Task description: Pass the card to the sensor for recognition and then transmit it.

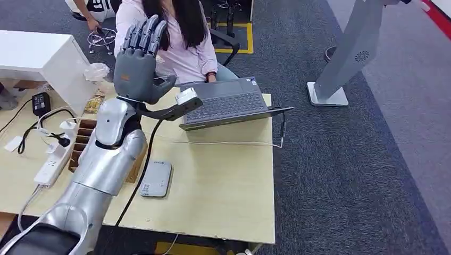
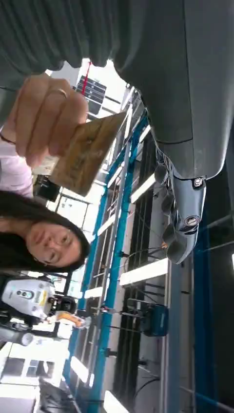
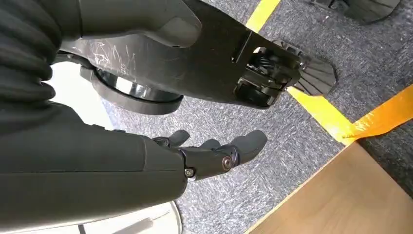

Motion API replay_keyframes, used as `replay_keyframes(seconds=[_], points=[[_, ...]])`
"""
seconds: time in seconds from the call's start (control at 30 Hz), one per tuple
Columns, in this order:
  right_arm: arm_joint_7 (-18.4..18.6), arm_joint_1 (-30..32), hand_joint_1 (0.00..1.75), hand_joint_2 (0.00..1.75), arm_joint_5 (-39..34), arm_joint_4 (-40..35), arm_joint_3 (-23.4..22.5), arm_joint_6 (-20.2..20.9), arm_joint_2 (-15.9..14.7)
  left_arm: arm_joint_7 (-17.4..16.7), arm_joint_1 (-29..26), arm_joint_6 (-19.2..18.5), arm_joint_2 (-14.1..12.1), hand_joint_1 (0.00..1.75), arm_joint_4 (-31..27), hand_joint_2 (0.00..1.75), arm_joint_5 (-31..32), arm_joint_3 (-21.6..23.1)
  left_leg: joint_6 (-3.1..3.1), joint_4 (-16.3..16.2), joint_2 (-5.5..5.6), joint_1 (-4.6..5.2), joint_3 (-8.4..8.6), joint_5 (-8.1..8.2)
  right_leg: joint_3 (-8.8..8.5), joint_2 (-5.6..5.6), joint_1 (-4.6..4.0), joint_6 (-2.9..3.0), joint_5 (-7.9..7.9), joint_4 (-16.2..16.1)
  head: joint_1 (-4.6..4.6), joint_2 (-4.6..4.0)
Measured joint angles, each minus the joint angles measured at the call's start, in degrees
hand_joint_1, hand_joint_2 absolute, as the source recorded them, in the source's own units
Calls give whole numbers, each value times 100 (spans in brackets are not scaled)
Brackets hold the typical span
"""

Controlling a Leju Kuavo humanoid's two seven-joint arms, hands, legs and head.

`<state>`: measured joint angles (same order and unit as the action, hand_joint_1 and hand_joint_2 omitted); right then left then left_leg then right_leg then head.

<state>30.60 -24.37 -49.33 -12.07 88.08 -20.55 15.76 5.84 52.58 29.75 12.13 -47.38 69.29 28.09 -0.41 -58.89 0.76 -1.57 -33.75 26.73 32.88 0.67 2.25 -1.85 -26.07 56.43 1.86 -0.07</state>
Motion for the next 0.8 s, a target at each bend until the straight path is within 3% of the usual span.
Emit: replay_keyframes(seconds=[0.2,0.63,0.67,0.8], points=[[464,-40,0,175,-50,-107,0,109,2,0,209,9,87,0,670,175,28,44,0,2,0,-1,-2,1,0,0,-1,0,-3,2,0,0],[435,-48,0,175,-39,-149,0,162,2,57,300,144,94,0,1134,175,28,44,0,2,3,0,-3,0,-1,-2,0,-1,-4,1,0,0],[431,-48,0,175,-41,-149,0,175,2,59,300,146,94,175,1151,175,28,44,0,2,3,0,-3,0,-1,-2,0,-1,-4,1,0,0],[428,-48,0,175,-41,-148,0,177,2,91,295,197,94,175,1208,175,7,44,0,3,3,-1,-3,0,-1,-2,0,-1,-4,1,0,0]])
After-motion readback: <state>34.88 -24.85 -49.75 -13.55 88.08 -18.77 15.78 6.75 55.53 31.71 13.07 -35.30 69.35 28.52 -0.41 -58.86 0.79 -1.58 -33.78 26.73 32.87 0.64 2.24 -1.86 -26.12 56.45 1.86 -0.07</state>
